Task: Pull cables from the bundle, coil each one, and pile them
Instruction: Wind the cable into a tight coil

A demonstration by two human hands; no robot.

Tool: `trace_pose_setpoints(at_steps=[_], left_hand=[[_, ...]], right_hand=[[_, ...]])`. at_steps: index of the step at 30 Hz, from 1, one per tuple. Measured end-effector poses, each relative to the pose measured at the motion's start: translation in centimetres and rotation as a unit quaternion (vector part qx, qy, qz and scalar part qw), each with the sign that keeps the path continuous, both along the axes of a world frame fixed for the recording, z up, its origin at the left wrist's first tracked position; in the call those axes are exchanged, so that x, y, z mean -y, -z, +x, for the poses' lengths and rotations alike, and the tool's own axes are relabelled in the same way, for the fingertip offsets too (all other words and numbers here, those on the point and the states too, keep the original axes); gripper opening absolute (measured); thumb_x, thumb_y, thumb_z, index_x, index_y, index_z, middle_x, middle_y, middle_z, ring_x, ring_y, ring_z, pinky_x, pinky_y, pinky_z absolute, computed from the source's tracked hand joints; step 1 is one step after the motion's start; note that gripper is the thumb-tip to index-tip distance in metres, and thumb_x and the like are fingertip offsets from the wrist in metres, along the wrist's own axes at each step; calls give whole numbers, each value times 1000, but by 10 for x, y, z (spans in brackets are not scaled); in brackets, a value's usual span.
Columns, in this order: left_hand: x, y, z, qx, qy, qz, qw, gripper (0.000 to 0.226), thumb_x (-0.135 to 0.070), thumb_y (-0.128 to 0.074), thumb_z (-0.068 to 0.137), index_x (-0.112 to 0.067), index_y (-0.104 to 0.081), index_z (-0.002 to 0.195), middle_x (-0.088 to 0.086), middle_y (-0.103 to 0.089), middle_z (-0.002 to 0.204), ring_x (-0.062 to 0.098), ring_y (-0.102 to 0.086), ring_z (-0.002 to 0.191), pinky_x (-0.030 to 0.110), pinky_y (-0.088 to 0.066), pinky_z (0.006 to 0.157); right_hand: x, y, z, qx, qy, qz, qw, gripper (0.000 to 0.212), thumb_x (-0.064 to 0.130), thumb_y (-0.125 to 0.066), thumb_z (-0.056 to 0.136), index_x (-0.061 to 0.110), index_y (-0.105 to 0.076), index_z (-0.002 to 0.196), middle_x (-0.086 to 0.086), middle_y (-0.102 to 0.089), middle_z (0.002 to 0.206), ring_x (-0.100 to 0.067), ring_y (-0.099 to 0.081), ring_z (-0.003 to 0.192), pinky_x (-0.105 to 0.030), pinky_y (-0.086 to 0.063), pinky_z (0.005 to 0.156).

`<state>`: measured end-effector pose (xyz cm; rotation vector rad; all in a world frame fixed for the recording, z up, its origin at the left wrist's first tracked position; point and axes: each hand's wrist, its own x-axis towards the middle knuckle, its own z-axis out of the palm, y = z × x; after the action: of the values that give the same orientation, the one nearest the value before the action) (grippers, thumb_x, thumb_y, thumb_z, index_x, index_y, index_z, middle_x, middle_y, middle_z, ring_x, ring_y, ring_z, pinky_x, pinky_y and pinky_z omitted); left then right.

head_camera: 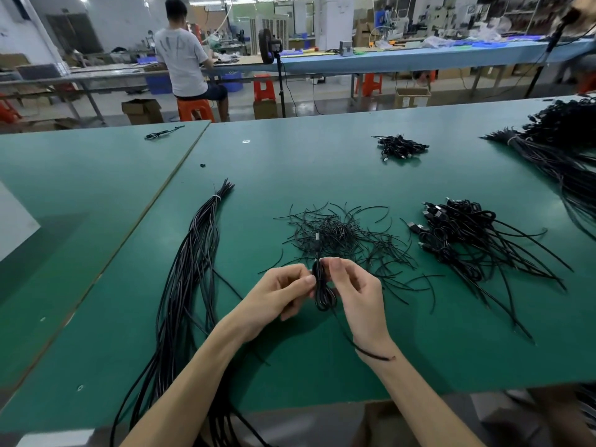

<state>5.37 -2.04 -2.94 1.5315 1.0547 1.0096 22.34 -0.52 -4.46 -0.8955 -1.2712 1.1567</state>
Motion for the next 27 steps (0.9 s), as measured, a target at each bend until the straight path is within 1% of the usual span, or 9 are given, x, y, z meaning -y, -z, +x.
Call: trace_pose_setpoints(at_steps=[3,8,10,13,15,17,20,24,27], left_hand=[[0,1,1,2,-14,10,1000,30,-29,-55,106,-17,-56,78,-2,-44,61,15,-31,48,19,-30,45],[-2,3,-1,40,-84,0,996,31,-30,-57,103,-21,-51,74,-4,-36,64,13,-25,54,18,-23,47],[-4,6,1,16,-114,15,993,33,-24,-57,105,-20,-51,73,-7,-40,62,13,-27,55,21,-23,48],[-8,8,0,-50,-164,66,983,33,-18,-57,106,-17,-51,73,-13,-43,60,8,-32,55,20,-28,51],[-9,9,-1,-55,-162,70,983,32,-17,-56,106,-17,-51,74,-14,-43,59,5,-33,54,19,-29,52],[-9,9,-1,-46,-165,66,983,33,-18,-56,106,-18,-50,74,-13,-40,60,8,-31,55,22,-28,52],[-8,8,-2,-25,-202,65,977,37,-20,-57,106,-16,-46,71,-2,-39,63,13,-32,58,25,-29,53],[-8,6,-6,11,-216,52,975,36,-23,-57,105,-13,-44,73,6,-37,65,15,-31,56,29,-30,52],[-4,3,-3,33,-180,33,982,33,-31,-57,101,-19,-44,73,0,-33,65,15,-27,57,34,-28,55]], right_hand=[[3,-5,1,-6,-29,2,1000,41,68,-74,79,37,-77,106,1,-78,105,-16,-72,101,-33,-59,87],[3,-5,0,44,-53,31,997,40,16,-83,85,32,-69,120,9,-74,119,-14,-64,118,-35,-53,87],[4,-3,1,80,-35,56,995,40,6,-79,86,32,-69,114,9,-73,116,-15,-62,115,-33,-48,85],[7,-1,-1,165,13,125,978,42,-4,-73,86,35,-70,101,11,-68,106,-13,-56,104,-19,-44,80],[11,-1,-4,215,24,180,959,39,-8,-70,86,29,-71,99,15,-67,103,-12,-54,101,-13,-42,80],[13,-2,-7,250,32,237,938,29,-3,-69,89,23,-72,100,18,-65,106,-13,-54,103,-13,-41,83],[15,0,-8,257,12,235,937,8,24,-70,96,18,-74,99,11,-56,108,-13,-55,99,-20,-46,85],[19,3,-12,299,-57,190,933,39,52,-51,103,18,-70,96,14,-57,86,-10,-56,74,-29,-50,70],[17,2,-12,282,-71,117,949,59,62,-39,103,18,-65,73,7,-59,59,-10,-56,55,-29,-48,59]])
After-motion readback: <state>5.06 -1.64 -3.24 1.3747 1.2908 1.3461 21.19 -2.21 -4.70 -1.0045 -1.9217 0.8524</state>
